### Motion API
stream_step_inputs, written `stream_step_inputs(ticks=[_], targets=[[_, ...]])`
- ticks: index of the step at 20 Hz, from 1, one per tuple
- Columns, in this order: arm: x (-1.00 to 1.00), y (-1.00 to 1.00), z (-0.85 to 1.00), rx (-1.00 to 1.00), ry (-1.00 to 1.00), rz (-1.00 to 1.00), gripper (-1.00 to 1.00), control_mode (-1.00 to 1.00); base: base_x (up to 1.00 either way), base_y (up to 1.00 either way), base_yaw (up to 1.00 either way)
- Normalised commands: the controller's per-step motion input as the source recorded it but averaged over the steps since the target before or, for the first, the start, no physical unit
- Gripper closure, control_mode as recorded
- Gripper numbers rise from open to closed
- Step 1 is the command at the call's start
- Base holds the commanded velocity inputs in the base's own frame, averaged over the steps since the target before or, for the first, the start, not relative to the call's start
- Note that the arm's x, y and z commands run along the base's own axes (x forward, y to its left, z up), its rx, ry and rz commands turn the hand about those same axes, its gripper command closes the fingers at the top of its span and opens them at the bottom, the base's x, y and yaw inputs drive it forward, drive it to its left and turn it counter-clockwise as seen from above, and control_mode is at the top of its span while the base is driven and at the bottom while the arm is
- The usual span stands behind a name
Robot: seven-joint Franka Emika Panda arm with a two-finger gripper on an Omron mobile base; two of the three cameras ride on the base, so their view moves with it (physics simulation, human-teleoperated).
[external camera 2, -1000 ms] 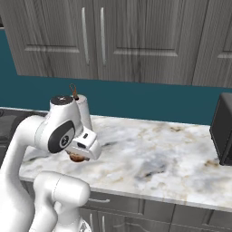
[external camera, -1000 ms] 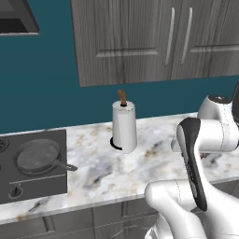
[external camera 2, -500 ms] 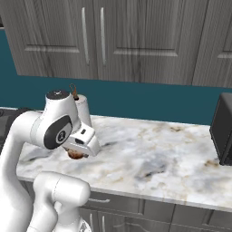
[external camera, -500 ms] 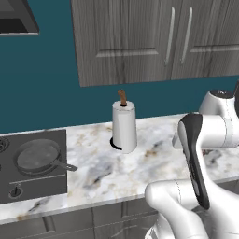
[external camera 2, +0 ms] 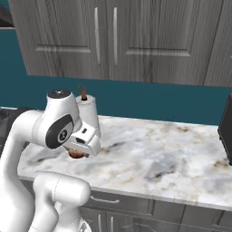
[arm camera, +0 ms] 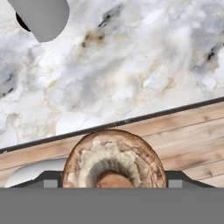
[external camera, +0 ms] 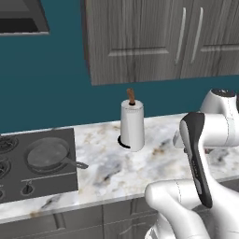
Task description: Place both pans onto different burners. Then place the mushroom and the fish on different pans.
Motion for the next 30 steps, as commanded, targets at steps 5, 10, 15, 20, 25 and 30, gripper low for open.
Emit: stream_step_inputs(ticks=[5, 10, 15, 20, 25, 30], targets=[[0.0, 0.0, 0.0, 0.0, 0.0, 0.0, 1.0, 1.0, -0.16, 0.96, 0.0], [0.0, 0.0, 0.0, 0.0, 0.0, 0.0, 1.0, 1.0, -0.11, 1.0, 0.0], [0.0, 0.0, 0.0, 0.0, 0.0, 0.0, 1.0, 1.0, -0.1, 0.95, 0.0], [0.0, 0.0, 0.0, 0.0, 0.0, 0.0, 1.0, 1.0, -0.02, 0.96, 0.0], [0.0, 0.0, 0.0, 0.0, 0.0, 0.0, 1.0, 1.0, -0.01, 0.89, 0.0], [0.0, 0.0, 0.0, 0.0, 0.0, 0.0, 1.0, 1.0, 0.0, 0.75, 0.0]])
